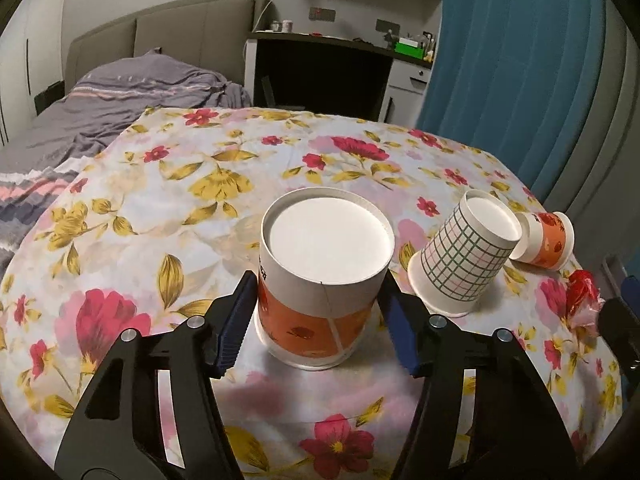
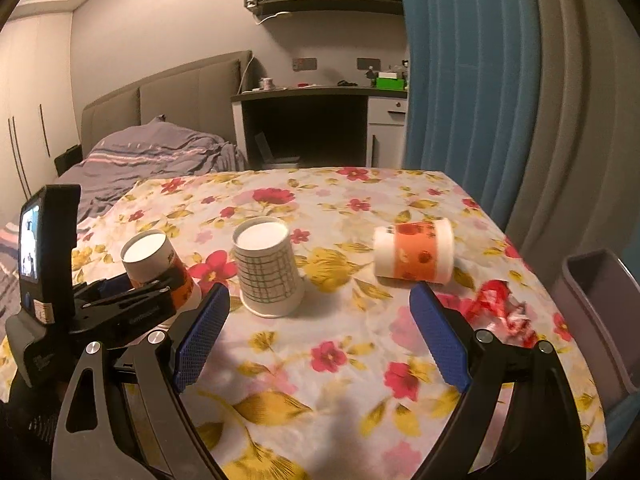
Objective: Collect trash
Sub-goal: 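Grasp the orange paper cup with the left tool while the right tool grasps the white grid cup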
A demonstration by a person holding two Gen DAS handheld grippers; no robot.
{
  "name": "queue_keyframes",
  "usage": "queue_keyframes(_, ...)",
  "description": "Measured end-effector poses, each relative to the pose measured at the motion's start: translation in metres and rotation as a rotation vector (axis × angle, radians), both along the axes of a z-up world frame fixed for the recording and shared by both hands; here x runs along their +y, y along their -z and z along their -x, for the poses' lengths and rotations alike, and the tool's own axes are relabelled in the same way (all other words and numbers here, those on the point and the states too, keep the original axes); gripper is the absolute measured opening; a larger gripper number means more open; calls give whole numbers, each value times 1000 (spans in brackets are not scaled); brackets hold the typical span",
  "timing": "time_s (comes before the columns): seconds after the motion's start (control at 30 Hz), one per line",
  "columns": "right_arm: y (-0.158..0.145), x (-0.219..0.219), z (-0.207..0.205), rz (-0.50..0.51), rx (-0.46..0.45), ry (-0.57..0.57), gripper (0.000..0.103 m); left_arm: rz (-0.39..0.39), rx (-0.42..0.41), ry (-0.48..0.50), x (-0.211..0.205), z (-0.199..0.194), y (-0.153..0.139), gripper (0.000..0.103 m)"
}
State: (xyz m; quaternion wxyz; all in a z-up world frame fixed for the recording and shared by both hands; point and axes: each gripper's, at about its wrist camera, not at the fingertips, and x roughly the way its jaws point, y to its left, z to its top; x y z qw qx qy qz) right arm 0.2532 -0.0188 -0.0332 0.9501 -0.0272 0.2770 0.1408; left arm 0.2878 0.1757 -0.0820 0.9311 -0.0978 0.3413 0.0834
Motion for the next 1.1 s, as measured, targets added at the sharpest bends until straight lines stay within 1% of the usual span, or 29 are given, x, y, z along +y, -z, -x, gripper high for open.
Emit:
queue_keyframes(0.07,1,8,-3,4,3,-12,88,-17,4,-13,3,1,-1,57)
queue_keyframes(0.2,7,24,-13,5,18,-26,88,-40,-19,-60,16,11,-13,57)
queue_keyframes(0.3,14,35,-21,13,31,-29,88,-33,-36,-103,30,19,-20,57)
queue_keyframes(0.4,19,46,-29,20,36,-32,88,-30,-33,-130,41,22,-18,57)
queue_keyframes(0.67,26,61,-49,25,56,-19,88,-21,-42,-139,46,23,-15,57)
queue_keyframes(0.93,37,67,-63,18,95,-23,76,-5,-42,-141,47,23,-14,57)
queue_keyframes(1.1,36,69,-69,4,99,-17,72,4,-36,-137,48,22,-11,57)
